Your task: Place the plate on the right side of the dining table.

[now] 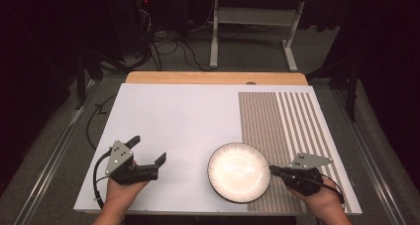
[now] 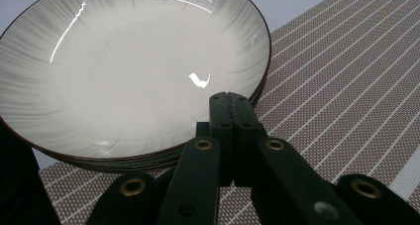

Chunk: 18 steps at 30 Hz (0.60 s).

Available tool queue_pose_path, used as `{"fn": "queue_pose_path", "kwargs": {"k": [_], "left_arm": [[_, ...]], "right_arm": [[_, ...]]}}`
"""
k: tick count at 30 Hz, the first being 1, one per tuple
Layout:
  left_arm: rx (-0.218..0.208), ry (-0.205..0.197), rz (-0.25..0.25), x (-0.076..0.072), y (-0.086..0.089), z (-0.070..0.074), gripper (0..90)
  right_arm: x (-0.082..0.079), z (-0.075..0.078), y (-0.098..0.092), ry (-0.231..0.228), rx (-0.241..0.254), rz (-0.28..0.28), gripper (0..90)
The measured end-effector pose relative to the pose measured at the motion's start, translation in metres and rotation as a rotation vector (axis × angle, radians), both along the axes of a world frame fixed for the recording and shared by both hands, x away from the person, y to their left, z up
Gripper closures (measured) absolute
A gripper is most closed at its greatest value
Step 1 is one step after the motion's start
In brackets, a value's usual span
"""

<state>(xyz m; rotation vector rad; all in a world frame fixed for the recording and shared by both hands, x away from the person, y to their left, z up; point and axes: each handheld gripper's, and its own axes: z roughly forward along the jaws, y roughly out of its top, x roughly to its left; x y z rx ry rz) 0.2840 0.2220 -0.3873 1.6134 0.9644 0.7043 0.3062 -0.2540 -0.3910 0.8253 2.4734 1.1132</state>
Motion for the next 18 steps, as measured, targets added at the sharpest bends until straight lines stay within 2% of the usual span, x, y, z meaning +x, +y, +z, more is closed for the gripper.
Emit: {"fn": "queue_pose_path", "kwargs": {"k": [18], "left_arm": [[-0.002, 0.002, 0.0, 0.0, -0.0002, 0.0, 0.0]], "right_arm": [[0.0003, -0.0001, 0.0044, 0.001, -0.016, 0.015, 90.0]]}}
